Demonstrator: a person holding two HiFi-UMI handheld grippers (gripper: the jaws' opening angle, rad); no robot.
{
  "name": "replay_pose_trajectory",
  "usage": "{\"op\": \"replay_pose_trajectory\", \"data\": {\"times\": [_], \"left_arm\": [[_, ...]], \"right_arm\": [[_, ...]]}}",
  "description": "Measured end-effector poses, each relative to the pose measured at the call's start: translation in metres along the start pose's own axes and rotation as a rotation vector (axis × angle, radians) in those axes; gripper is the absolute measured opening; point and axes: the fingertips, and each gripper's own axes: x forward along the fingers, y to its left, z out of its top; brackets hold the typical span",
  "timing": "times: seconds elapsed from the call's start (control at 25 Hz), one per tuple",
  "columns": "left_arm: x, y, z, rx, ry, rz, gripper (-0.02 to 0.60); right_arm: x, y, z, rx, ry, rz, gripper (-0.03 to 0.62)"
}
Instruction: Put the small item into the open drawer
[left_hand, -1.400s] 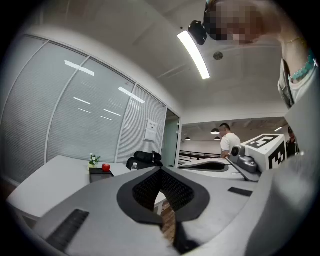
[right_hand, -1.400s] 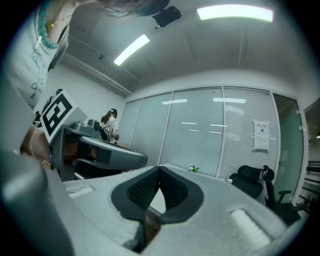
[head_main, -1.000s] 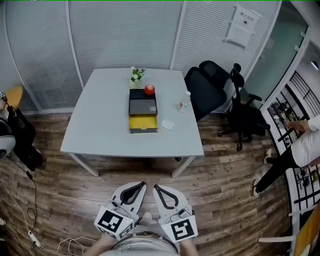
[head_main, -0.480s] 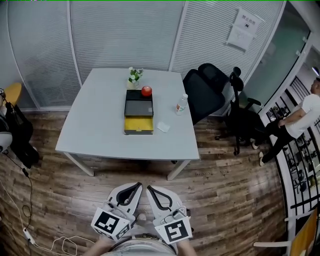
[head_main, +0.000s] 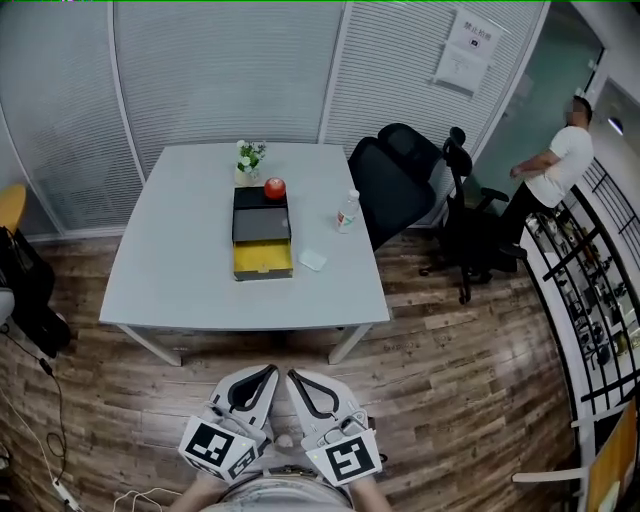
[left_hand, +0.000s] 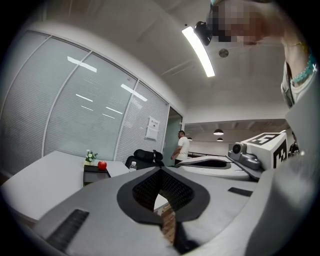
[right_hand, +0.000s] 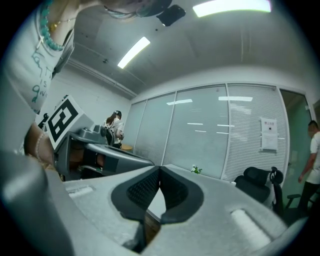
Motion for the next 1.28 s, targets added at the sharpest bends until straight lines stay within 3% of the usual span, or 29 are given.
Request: {"op": "replay_pose_trajectory", "data": {"times": [0.36, 0.84, 1.28], "left_arm": [[0.033, 0.043, 0.007, 0.003, 0.003, -0.041, -0.003], [0.069, 0.104, 0.028, -0.027, -0.006, -0.041, -0.003], [0.088, 0.139, 0.02, -0.033, 0.025, -0.075, -0.003]], "right_arm": [[0.047, -0.025, -0.002, -0.007, 0.018, -0.02, 0.002], [0.111, -0.055, 0.004, -0.022, 0.024, -0.033, 0.002], [0.148, -0.069, -0.008, -0.011, 0.056, -0.059, 0.002]]}}
